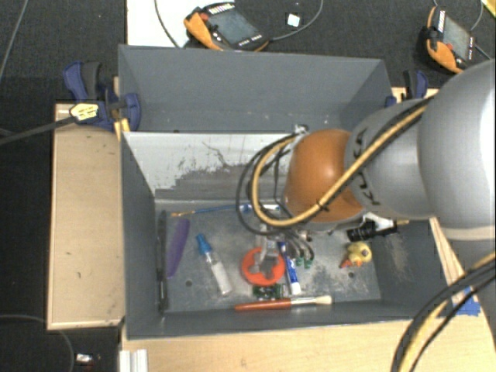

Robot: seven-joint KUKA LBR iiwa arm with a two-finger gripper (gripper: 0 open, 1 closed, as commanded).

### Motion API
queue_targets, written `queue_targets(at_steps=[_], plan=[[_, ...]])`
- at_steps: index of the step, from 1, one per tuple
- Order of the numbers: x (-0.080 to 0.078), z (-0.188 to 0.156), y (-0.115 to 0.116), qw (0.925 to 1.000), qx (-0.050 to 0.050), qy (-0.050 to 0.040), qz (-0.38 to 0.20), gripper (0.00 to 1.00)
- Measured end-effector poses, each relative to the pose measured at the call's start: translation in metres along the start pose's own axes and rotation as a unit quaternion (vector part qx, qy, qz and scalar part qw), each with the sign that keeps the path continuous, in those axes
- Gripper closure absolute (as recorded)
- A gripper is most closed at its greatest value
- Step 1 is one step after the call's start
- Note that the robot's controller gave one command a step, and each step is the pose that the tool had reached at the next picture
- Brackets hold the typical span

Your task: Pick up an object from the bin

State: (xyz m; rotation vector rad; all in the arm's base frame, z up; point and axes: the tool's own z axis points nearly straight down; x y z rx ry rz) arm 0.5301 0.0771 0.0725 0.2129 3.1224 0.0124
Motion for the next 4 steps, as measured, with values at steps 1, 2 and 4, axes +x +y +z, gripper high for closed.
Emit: queue_targets(at_steps=[1, 2, 4], plan=[[0.001, -0.015, 0.000, 1.0000, 0.000, 0.0011, 0.000, 1.00], [0.001, -0.063, 0.000, 1.0000, 0.001, 0.0031, 0.001, 1.00], [-0.001, -0.112, 0.001, 1.0000, -0.001, -0.0007, 0.001, 1.00]])
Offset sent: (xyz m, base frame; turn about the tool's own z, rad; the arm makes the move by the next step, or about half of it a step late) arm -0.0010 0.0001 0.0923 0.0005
